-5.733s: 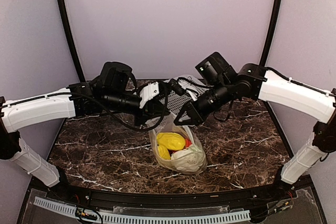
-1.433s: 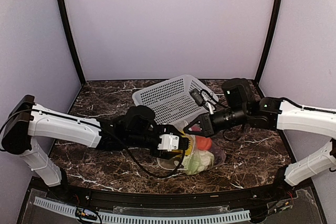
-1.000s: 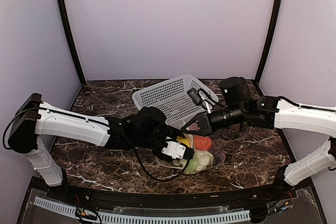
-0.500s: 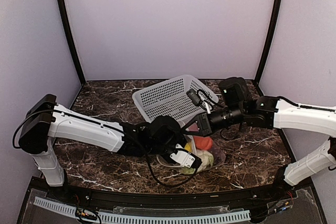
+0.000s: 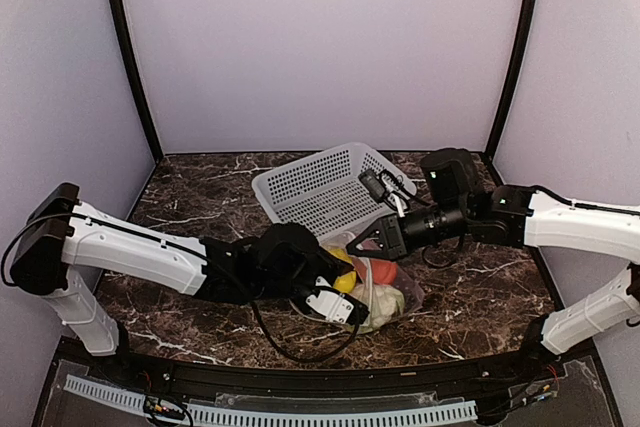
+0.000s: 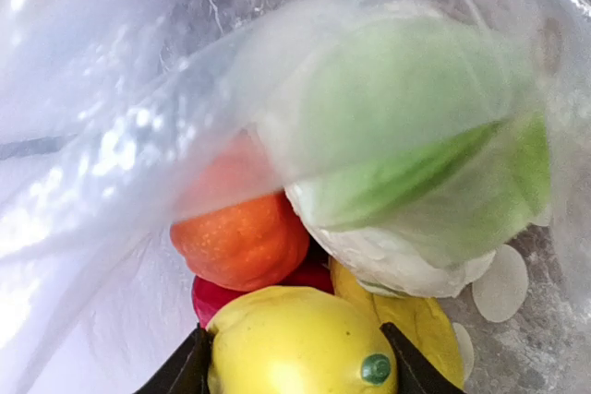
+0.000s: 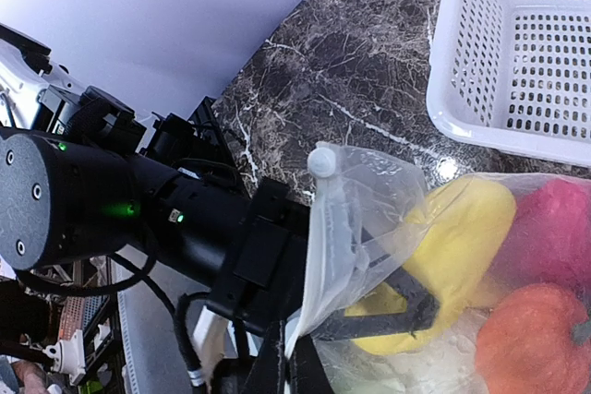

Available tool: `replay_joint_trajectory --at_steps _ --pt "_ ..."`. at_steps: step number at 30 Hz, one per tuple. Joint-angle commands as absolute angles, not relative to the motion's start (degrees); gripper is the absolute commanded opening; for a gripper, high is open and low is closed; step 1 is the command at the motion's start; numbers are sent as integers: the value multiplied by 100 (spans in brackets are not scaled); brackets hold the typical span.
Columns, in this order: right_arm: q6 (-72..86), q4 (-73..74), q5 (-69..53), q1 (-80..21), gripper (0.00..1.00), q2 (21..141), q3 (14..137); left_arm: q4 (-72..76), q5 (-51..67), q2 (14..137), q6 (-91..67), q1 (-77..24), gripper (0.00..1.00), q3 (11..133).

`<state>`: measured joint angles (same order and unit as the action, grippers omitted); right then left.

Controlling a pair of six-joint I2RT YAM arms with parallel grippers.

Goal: Open the zip-top bag and remove the fake food

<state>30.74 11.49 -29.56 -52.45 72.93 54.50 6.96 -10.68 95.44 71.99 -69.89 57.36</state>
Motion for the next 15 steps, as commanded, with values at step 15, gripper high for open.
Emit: replay_joint_trajectory --at_steps 15 --pt "3133 725 -2866 -5019 0 7138 5289 1750 1086 8197 4992 -6990 34 4780"
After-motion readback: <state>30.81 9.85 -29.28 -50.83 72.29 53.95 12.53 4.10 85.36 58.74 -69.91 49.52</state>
